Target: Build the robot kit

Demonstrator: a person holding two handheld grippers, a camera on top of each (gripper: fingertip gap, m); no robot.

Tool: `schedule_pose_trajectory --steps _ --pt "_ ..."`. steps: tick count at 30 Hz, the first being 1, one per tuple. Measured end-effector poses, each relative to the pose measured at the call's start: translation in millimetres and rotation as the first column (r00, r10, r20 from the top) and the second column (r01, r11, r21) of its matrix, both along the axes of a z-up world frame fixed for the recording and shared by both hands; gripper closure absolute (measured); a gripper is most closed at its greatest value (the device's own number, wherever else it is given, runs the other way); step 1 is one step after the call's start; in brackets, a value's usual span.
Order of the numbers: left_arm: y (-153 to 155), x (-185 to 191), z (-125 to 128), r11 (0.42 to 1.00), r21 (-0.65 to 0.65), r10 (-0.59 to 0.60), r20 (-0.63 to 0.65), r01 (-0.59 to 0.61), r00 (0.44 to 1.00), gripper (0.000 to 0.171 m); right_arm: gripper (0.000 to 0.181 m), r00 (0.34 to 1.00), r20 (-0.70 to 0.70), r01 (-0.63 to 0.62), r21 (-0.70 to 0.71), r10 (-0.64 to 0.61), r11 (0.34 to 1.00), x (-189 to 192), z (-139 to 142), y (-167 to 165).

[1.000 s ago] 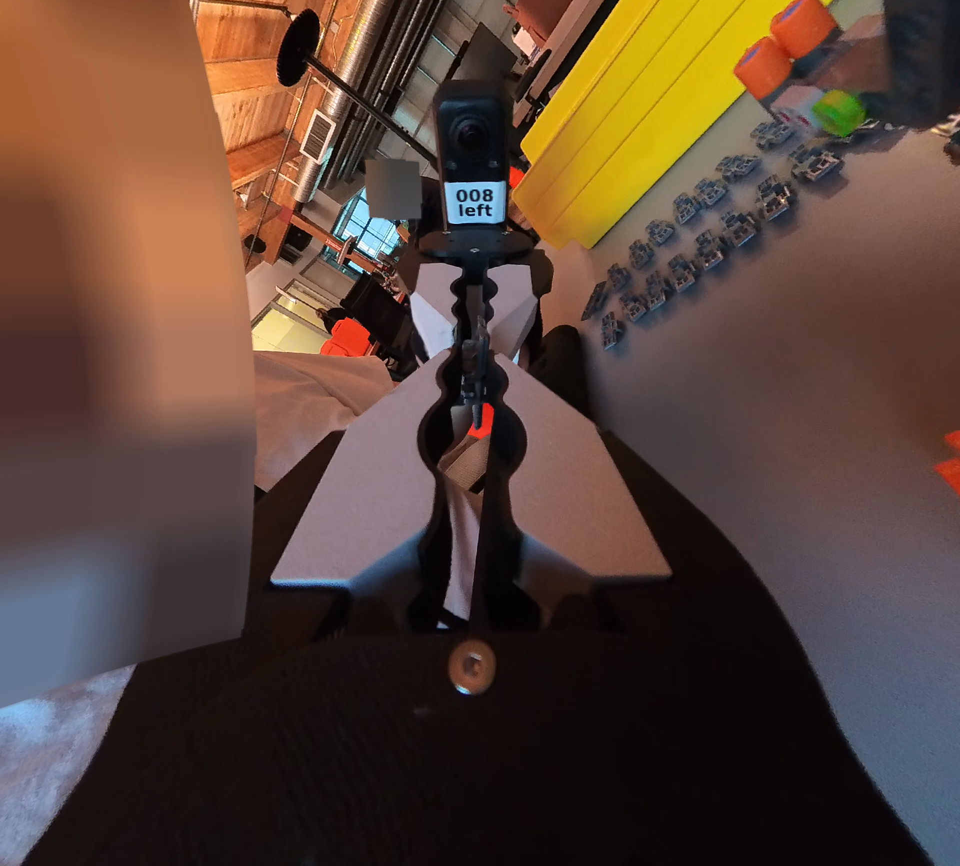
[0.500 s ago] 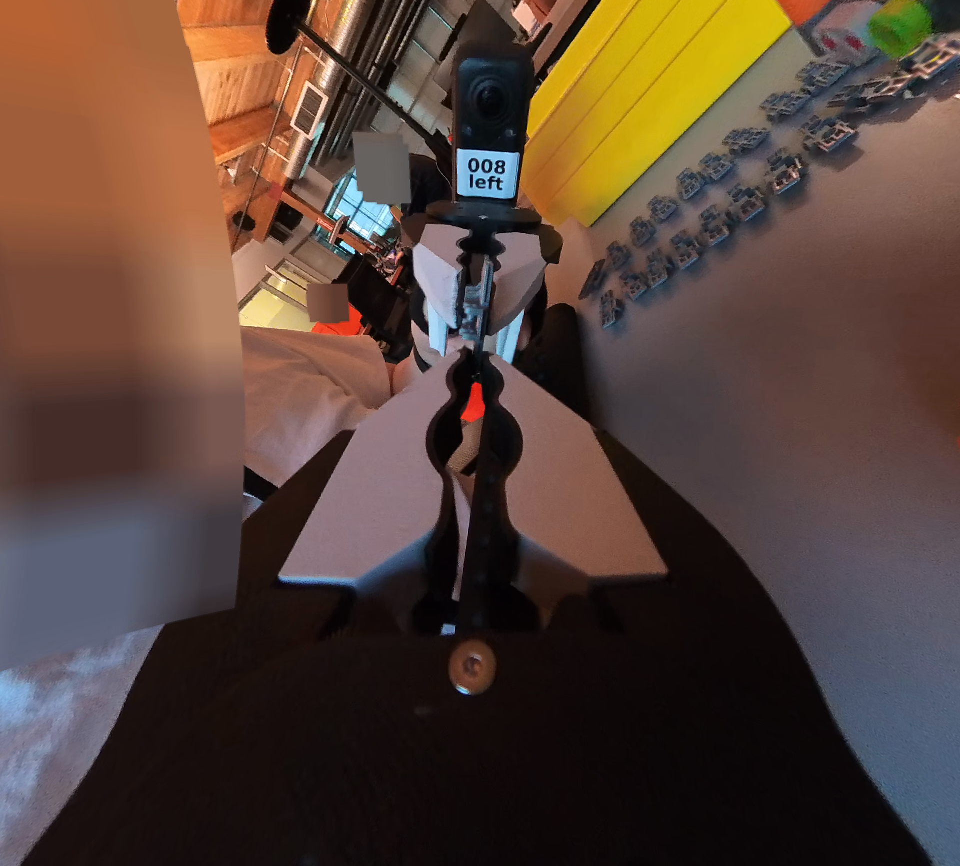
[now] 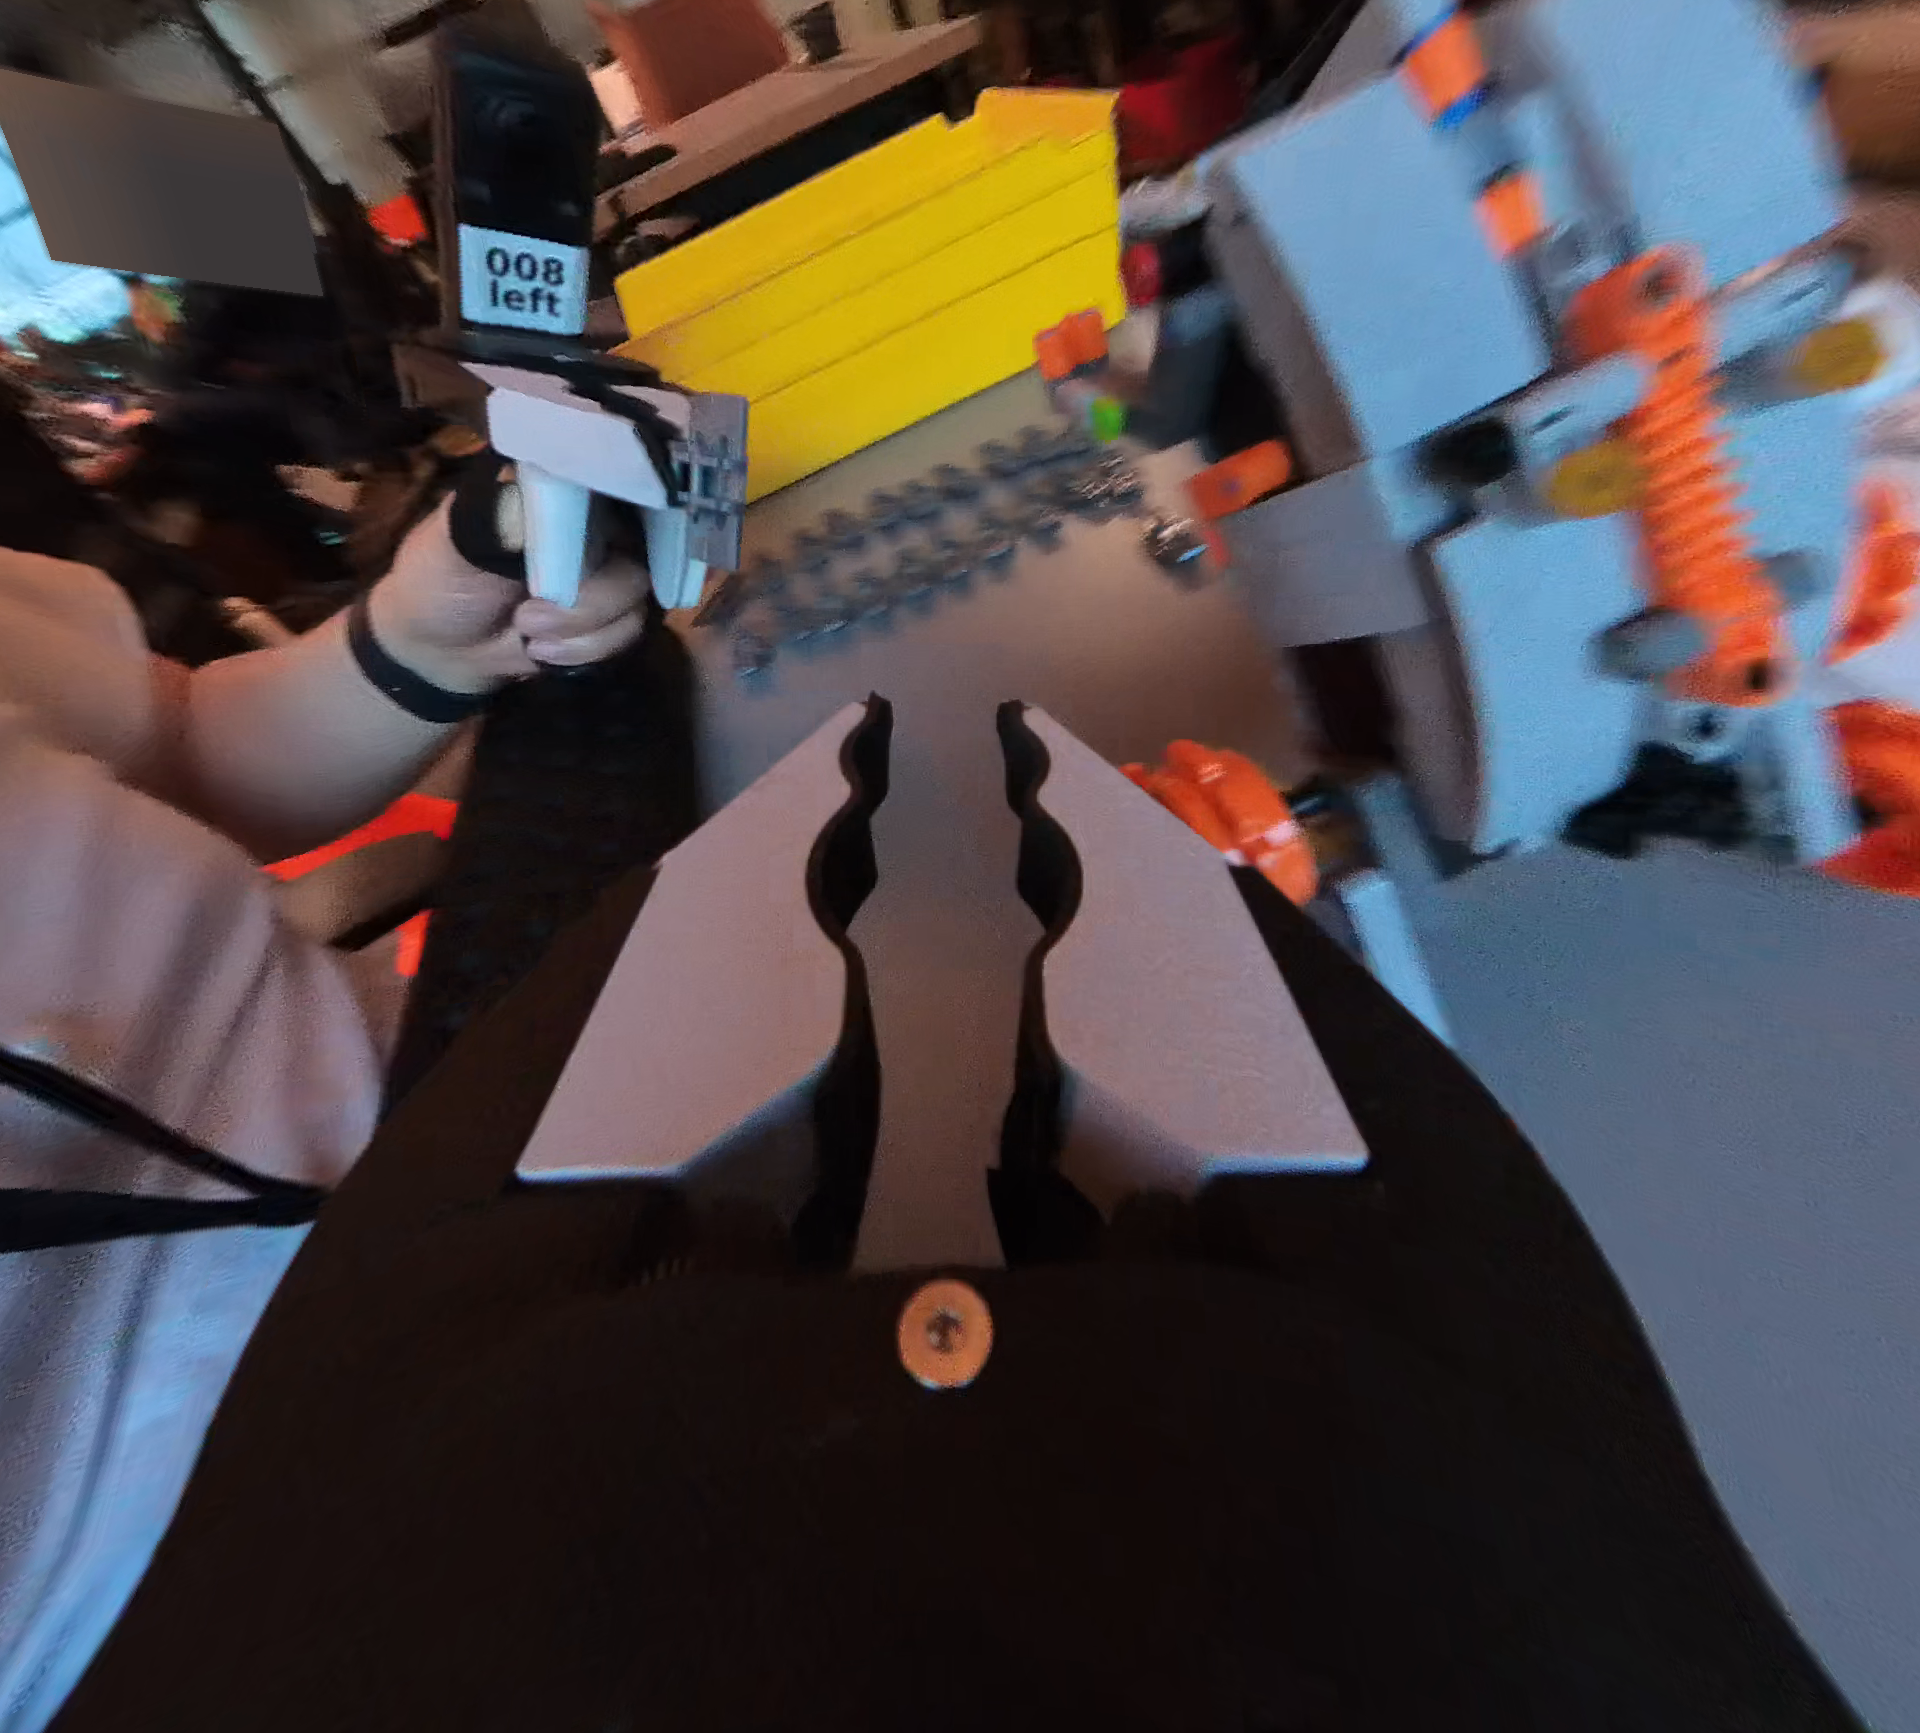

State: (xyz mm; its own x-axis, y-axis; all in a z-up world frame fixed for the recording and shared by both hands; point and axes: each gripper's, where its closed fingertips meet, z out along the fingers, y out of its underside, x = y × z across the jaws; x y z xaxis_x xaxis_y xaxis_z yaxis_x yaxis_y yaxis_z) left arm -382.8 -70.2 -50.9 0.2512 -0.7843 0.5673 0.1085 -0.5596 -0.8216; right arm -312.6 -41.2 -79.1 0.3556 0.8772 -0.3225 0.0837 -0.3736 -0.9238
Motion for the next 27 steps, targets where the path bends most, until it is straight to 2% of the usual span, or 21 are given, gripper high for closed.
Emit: schedule_pose_trajectory --steps 4,7,8,11,13,21,27 --pt "6 -2 3 1.000 0.016 0.025 0.007 -0.025 1.000 0.166 0.161 1.000 0.006 0.000 0.132 -0.001 0.991 22 15 -4" --pt "5 -4 4 0.999 0.022 0.029 0.018 -0.030 0.999 0.166 0.161 0.992 0.114 0.028 0.256 -0.059 0.966 42 0 1" --pt "5 -5 3 0.999 0.028 0.029 0.015 -0.029 0.999 0.166 0.161 0.990 0.109 0.059 0.281 -0.093 0.958 48 -1 5" --pt "2 -4 1 0.998 0.053 0.027 -0.005 -0.027 1.000 0.166 0.161 0.990 -0.033 0.140 0.259 -0.136 0.956 52 14 12" --pt "0 -4 1 0.997 0.072 0.027 -0.012 -0.026 1.000 0.166 0.161 0.983 -0.070 0.183 0.247 -0.171 0.952 55 17 20" --pt "-1 -4 2 0.998 0.063 0.019 0.012 -0.020 1.000 0.166 0.162 0.979 -0.046 0.204 0.331 -0.200 0.921 56 21 13" --pt "-3 0 -1 0.997 0.072 0.019 -0.001 -0.019 1.000 0.166 0.162 0.993 0.043 0.085 0.383 -0.110 0.920 34 17 -1"
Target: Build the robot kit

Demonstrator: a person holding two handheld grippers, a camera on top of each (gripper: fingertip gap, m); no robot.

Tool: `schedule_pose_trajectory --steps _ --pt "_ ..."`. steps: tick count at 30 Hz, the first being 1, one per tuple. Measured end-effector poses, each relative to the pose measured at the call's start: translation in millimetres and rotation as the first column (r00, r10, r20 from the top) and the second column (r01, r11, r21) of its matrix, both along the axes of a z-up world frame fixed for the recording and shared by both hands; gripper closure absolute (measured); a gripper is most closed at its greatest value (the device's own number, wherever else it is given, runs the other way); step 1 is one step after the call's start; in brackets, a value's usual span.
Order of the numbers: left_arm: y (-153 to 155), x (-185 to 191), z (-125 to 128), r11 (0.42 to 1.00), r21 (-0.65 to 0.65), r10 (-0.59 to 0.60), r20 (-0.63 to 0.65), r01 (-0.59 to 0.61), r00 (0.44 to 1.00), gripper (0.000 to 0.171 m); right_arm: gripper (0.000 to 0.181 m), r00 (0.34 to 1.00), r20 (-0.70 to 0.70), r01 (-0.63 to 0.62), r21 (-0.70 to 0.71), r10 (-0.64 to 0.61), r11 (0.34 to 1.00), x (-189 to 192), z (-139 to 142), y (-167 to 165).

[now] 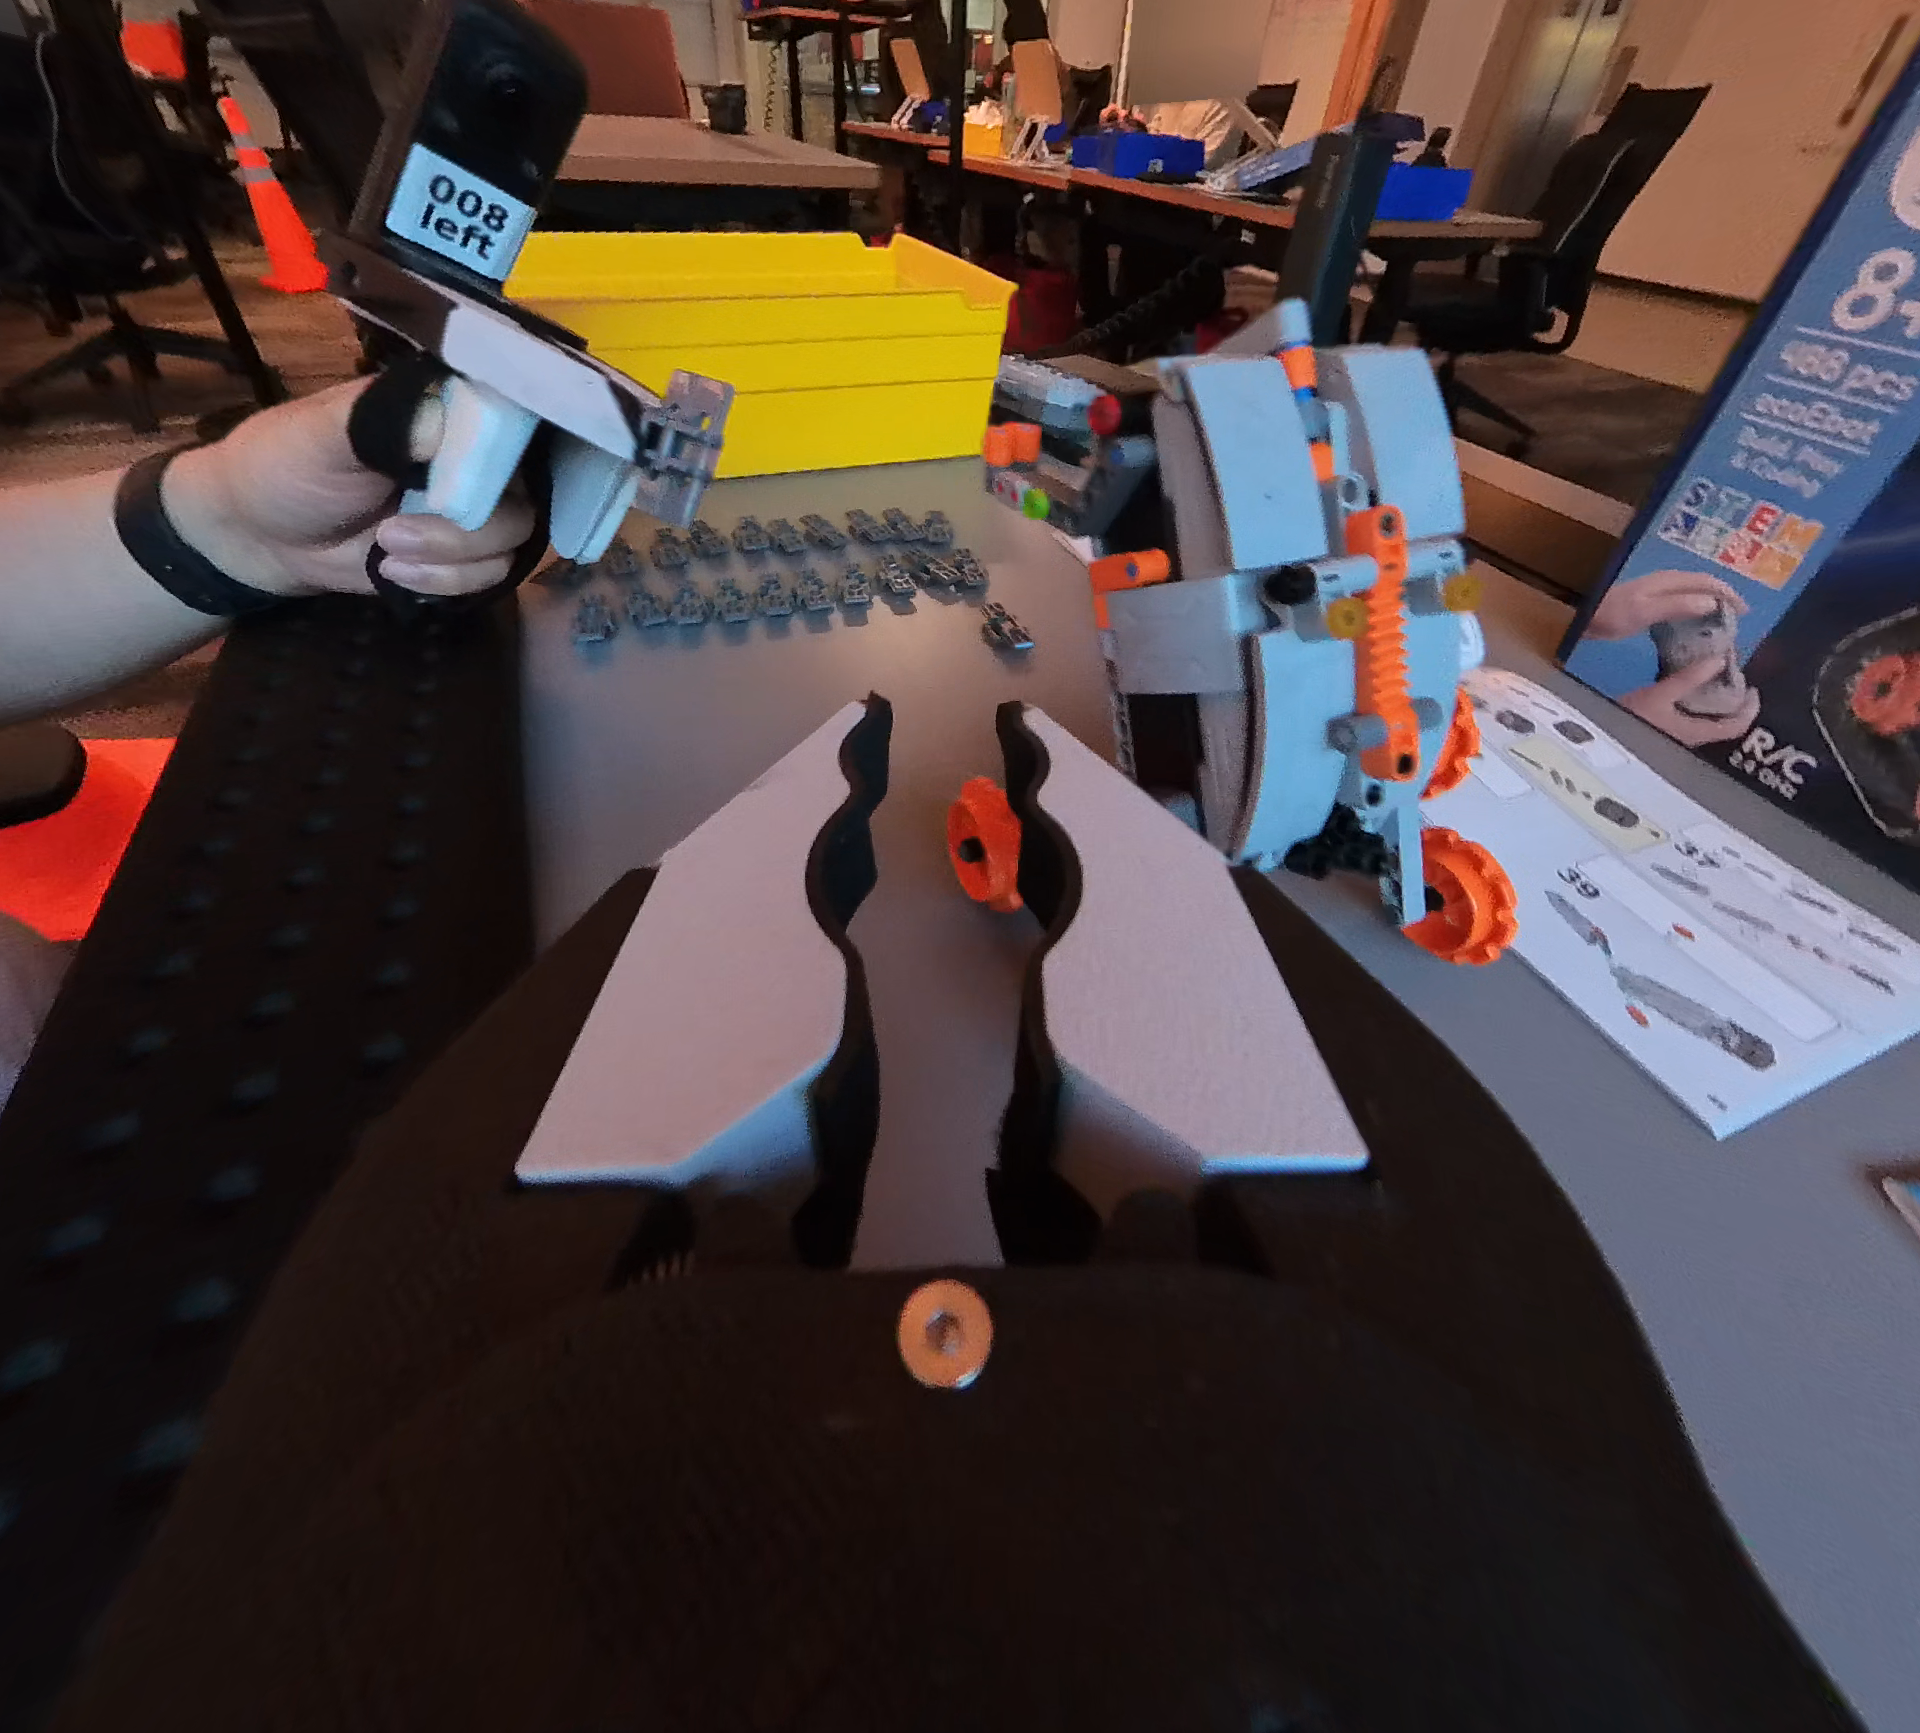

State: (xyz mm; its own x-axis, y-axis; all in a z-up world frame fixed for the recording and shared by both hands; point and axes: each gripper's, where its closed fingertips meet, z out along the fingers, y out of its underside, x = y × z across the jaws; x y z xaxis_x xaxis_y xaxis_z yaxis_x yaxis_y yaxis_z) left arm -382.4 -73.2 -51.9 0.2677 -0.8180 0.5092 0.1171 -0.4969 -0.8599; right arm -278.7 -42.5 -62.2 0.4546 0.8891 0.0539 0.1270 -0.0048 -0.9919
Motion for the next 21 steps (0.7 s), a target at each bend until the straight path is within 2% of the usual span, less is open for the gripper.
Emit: schedule_pose_trajectory --steps 3,8,13,15,18,21 --pt "3 -3 -2 0.999 0.034 0.032 -0.017 -0.032 0.999 0.166 0.162 0.997 0.033 -0.074 0.004 0.073 0.997 -15 -5 -11" --pt "16 -12 3 0.997 -0.012 0.081 0.061 -0.080 0.995 0.166 0.162 0.976 0.134 -0.171 -0.031 0.174 0.985 -32 -25 -24" --pt "33 -32 21 0.974 0.075 0.202 0.123 -0.212 0.972 0.166 0.163 0.949 0.168 -0.255 -0.085 0.266 0.963 -38 -37 -42" --pt "40 -48 30 0.943 0.125 0.289 0.148 -0.308 0.946 0.166 0.163 0.954 0.157 -0.245 -0.092 0.257 0.965 -36 -36 -41" --pt "50 -78 41 0.862 0.182 0.444 0.179 -0.473 0.878 0.166 0.163 0.968 0.115 -0.208 -0.132 0.224 0.969 -30 -34 -30" --pt "57 -102 61 0.792 0.217 0.524 0.241 -0.571 0.817 0.166 0.163 0.983 0.072 -0.152 -0.174 0.166 0.973 -21 -32 -13"
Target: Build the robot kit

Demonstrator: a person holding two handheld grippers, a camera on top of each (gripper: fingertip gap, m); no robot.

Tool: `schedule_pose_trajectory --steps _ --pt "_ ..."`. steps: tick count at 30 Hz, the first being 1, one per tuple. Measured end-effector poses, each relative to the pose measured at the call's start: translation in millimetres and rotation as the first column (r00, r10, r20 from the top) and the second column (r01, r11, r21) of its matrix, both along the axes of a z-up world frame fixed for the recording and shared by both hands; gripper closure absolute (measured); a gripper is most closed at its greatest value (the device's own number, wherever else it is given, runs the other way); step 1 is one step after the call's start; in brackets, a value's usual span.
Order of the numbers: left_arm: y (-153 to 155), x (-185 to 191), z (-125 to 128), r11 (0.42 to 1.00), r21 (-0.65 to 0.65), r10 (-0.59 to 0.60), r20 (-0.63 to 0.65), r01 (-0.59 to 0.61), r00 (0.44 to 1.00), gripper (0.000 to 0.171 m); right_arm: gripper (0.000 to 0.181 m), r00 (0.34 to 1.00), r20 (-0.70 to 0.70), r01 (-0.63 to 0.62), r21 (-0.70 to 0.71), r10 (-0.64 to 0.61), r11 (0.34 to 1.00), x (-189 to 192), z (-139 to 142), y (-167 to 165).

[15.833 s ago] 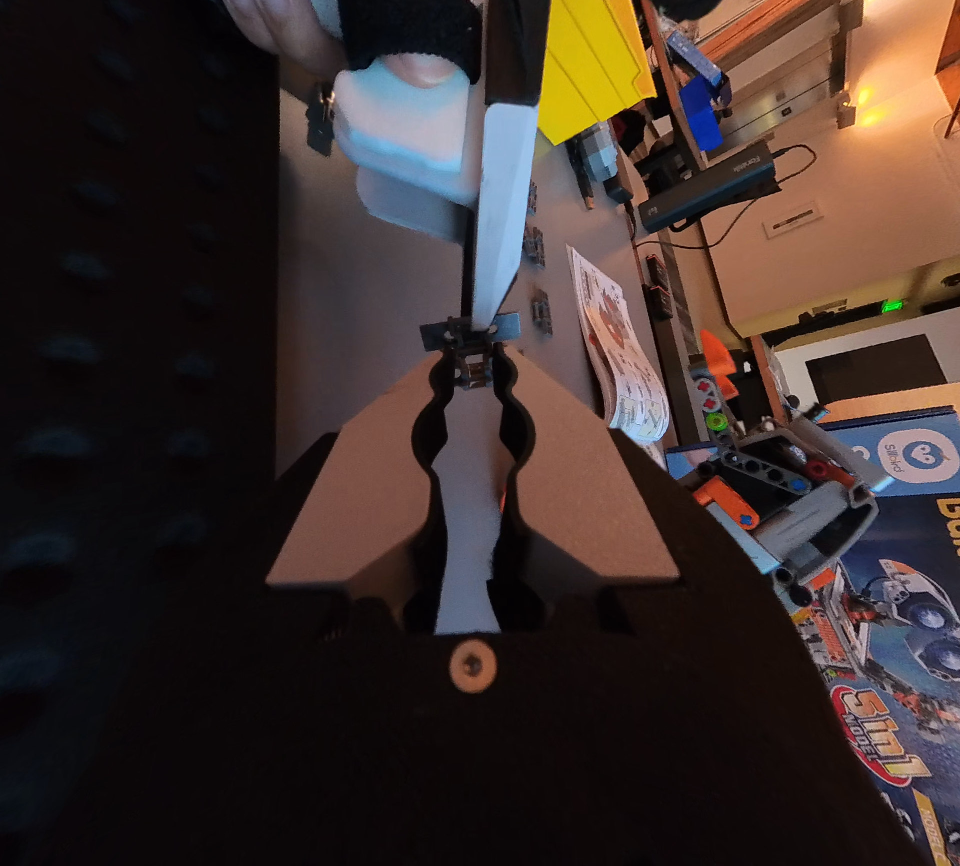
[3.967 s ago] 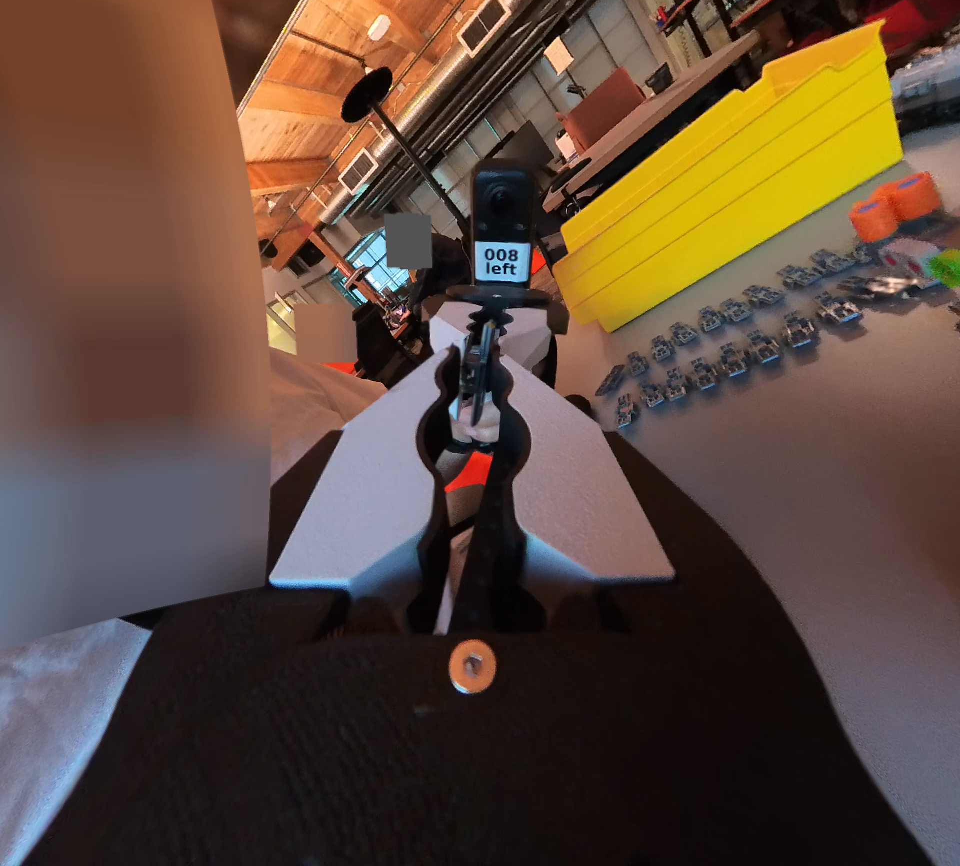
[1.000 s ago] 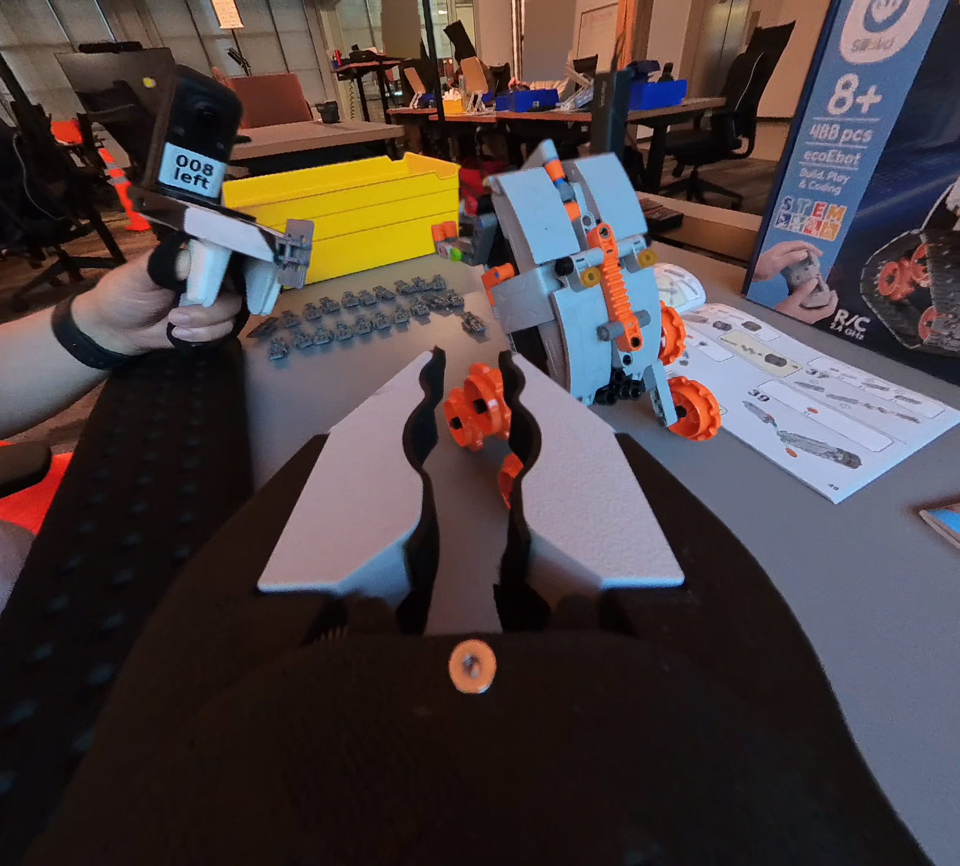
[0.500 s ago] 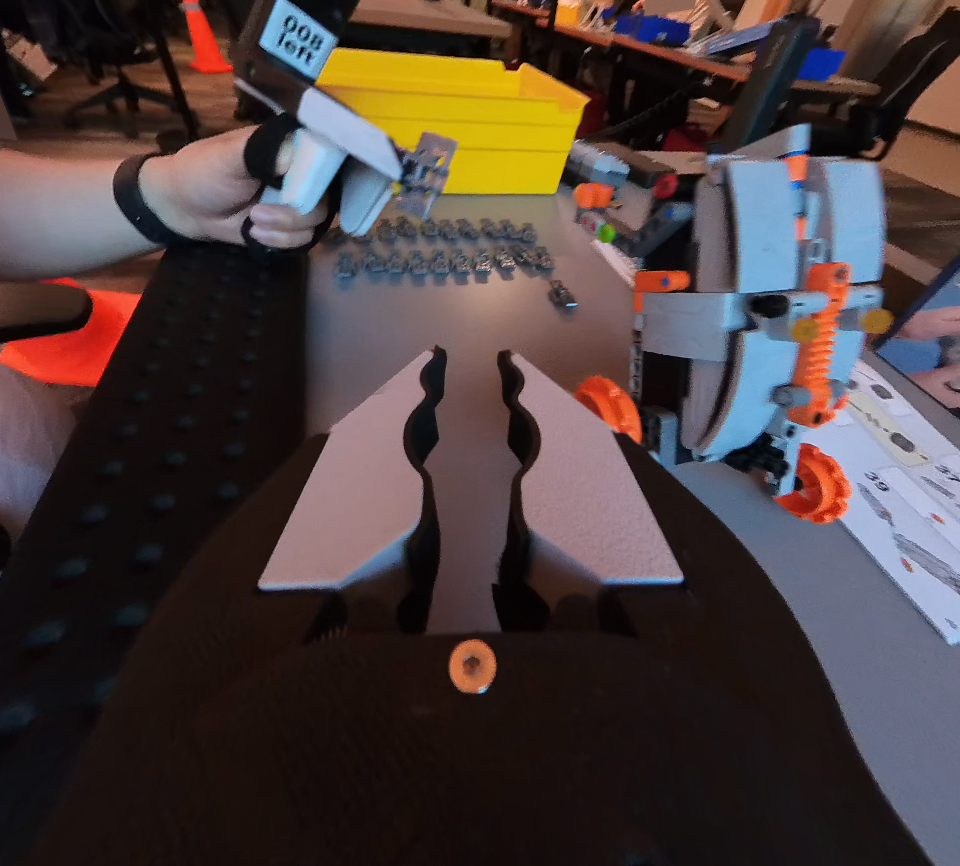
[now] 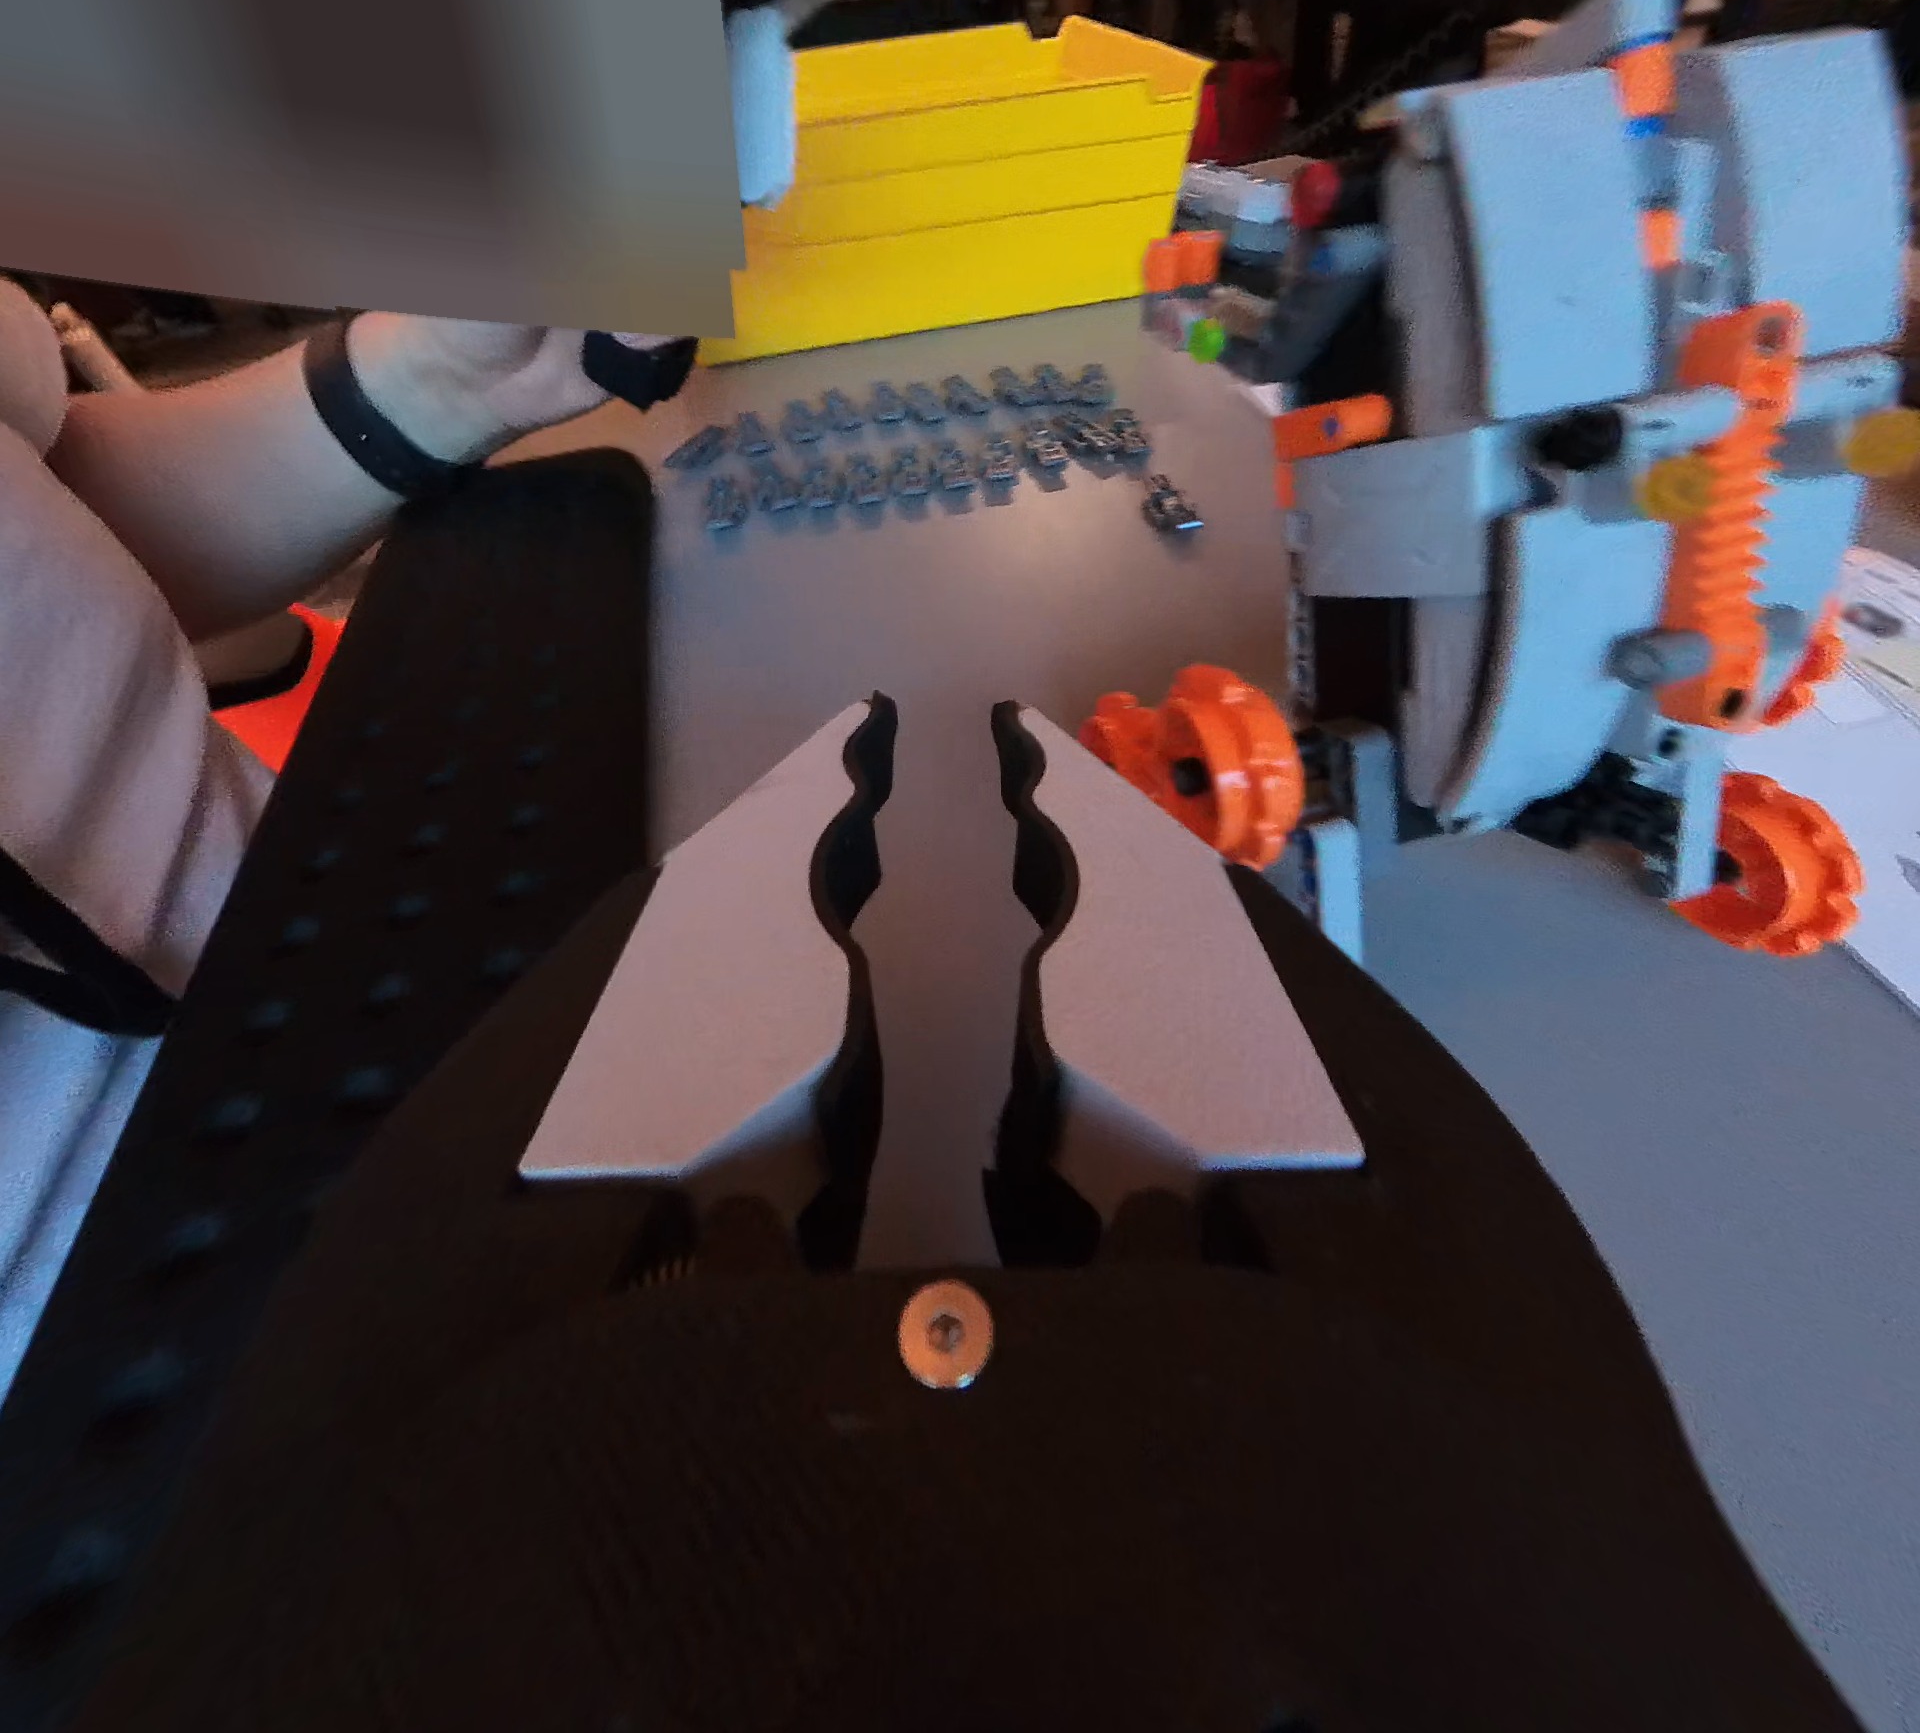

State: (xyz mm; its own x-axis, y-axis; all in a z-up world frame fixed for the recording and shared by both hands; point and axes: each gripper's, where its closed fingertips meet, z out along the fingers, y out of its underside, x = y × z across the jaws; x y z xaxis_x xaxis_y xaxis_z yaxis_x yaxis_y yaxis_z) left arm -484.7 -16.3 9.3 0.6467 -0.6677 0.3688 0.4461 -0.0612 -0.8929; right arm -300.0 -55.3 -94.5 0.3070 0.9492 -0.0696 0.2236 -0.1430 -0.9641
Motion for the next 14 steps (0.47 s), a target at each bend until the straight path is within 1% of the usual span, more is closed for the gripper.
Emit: schedule_pose_trajectory --steps 3,6,8,10,12,14 --pt "20 -23 19 0.995 0.031 0.092 -0.024 -0.091 0.995 0.166 0.163 0.998 -0.028 0.061 -0.030 -0.062 0.998 13 4 17" --pt "46 -40 33 0.992 0.033 0.127 -0.049 -0.125 0.991 0.166 0.164 0.988 -0.083 0.127 -0.012 -0.128 0.992 31 14 29" --pt "57 -46 37 0.989 0.047 0.141 -0.045 -0.139 0.989 0.166 0.164 0.973 -0.157 0.171 0.003 -0.168 0.985 43 28 36" --pt "65 -46 30 0.985 0.065 0.165 -0.060 -0.161 0.984 0.166 0.164 0.949 -0.234 0.227 0.048 -0.210 0.973 58 47 44" --pt "73 -42 12 0.982 0.056 0.189 -0.166 -0.182 0.968 0.166 0.163 0.914 -0.308 0.306 0.104 -0.262 0.946 75 63 53" --pt "75 -44 4 0.972 0.079 0.236 -0.244 -0.223 0.941 0.166 0.164 0.884 -0.349 0.362 0.092 -0.311 0.928 91 68 59"
